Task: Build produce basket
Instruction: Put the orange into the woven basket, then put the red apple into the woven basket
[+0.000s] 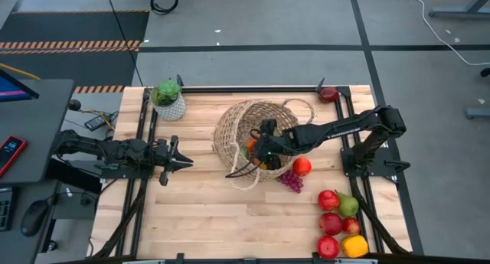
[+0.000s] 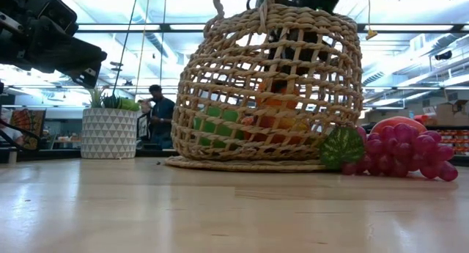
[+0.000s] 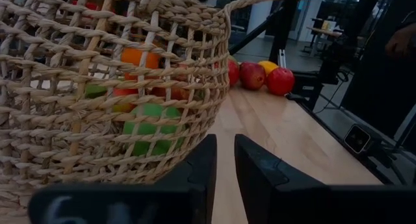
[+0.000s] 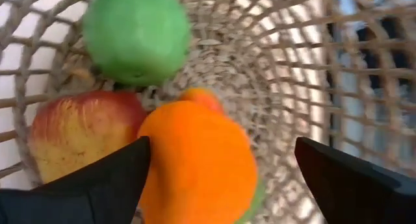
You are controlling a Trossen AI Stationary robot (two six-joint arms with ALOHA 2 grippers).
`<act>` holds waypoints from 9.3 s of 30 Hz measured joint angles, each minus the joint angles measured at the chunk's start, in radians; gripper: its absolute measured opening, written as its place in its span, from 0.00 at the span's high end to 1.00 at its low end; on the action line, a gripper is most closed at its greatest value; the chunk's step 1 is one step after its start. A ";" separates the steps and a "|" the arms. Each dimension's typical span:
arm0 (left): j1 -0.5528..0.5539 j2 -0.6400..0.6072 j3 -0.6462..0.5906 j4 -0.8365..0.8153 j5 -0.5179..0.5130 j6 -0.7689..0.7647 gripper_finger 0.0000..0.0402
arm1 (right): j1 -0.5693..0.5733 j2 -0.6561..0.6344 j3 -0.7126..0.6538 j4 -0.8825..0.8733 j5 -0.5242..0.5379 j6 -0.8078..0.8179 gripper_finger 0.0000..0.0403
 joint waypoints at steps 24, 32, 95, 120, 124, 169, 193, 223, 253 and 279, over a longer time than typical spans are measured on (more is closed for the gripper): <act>0.000 0.000 0.000 0.000 0.000 0.000 0.86 | -0.013 -0.002 0.682 -0.462 -0.066 0.210 0.07; 0.000 0.000 0.000 0.000 0.000 0.000 0.85 | 0.101 -0.003 0.849 -0.529 -0.416 0.274 0.11; 0.000 0.000 0.000 0.000 0.000 0.000 0.85 | 0.861 -0.092 -0.074 -0.147 -0.661 0.652 0.13; 0.000 0.000 0.000 0.002 0.000 0.000 0.85 | 0.977 0.069 -0.074 0.014 -0.514 0.288 0.01; 0.000 0.000 0.000 0.002 0.000 0.000 0.86 | 0.976 0.085 -0.078 0.014 -0.492 0.255 0.01; 0.000 0.000 0.000 0.001 0.000 0.000 0.84 | 0.800 0.138 -0.080 -0.221 -0.382 0.312 0.08; 0.000 0.000 0.000 0.001 0.000 0.000 0.86 | 0.625 -0.017 0.299 -0.452 -0.171 0.383 0.08; 0.000 0.000 0.000 0.001 0.000 0.000 0.85 | 0.035 -0.002 0.736 0.251 -0.103 0.690 0.07; 0.000 0.000 0.000 0.001 0.000 0.000 0.86 | -0.065 0.010 0.736 0.675 -0.210 0.327 0.07; 0.000 0.000 0.000 0.001 0.000 0.000 0.85 | -0.030 0.032 0.735 0.844 0.121 -0.274 0.07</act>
